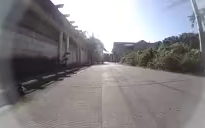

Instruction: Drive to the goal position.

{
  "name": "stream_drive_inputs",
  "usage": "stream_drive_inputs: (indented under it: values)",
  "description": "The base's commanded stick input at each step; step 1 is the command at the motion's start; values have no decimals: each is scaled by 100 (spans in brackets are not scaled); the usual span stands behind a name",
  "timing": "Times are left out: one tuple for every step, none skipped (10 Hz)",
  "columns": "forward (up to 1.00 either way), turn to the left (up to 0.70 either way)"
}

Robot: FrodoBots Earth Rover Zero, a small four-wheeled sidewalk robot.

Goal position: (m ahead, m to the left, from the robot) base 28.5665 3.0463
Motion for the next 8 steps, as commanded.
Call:
stream_drive_inputs:
  values:
    - [0, 0]
    - [0, 0]
    - [0, 0]
    - [1, 0]
    - [6, 0]
    - [10, 0]
    - [38, 0]
    - [57, 0]
